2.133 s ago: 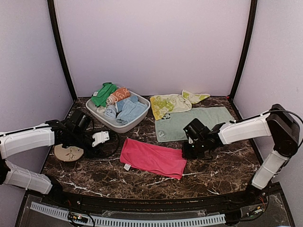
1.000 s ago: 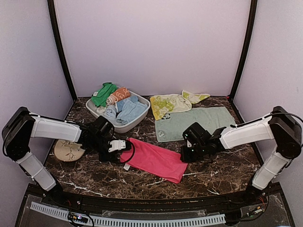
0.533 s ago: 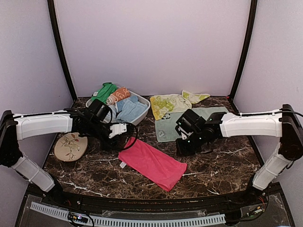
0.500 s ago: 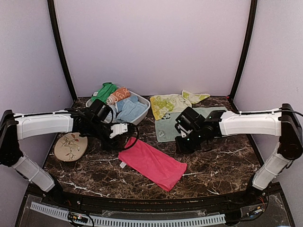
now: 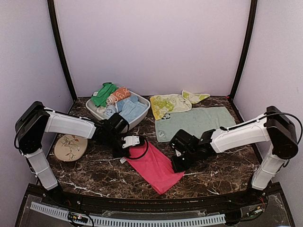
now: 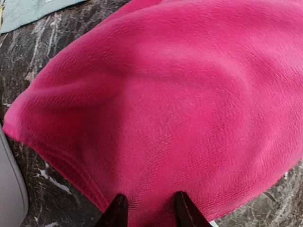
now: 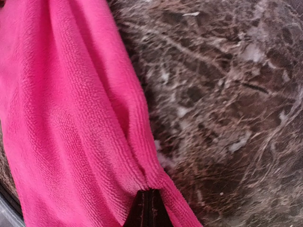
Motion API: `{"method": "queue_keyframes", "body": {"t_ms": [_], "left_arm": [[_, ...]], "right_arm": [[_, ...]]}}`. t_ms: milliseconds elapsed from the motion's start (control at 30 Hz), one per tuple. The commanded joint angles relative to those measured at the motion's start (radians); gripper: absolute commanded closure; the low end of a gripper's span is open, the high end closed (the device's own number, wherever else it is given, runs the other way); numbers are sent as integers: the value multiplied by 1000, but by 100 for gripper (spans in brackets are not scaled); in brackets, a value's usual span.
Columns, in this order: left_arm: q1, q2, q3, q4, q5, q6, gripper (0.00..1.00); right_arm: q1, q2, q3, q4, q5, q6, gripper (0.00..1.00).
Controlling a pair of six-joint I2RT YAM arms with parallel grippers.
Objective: Roll the towels
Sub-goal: Rotate the towel at the center of the board.
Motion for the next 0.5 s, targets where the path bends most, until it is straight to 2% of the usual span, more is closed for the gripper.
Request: {"method": "queue_keyframes", "body": {"t_ms": [0,100,267,367,467], "left_arm": [[3,56,21,108,-170,17,63],[3,94,56,196,-231,45,63],[11,137,171,212,-229,68,58],[43,84,210,166,-168,50,50],[73,-24,192,132,-102,54,45]], "right_arm": [[128,1,-70,22,-57,81,100],[187,-21,-77,79,-68,100,100],[193,-139,-104,140,-67,101,99],[93,-205,-128,195,-137,75,96],[-52,-204,-130,312,-284,48,93]]}}
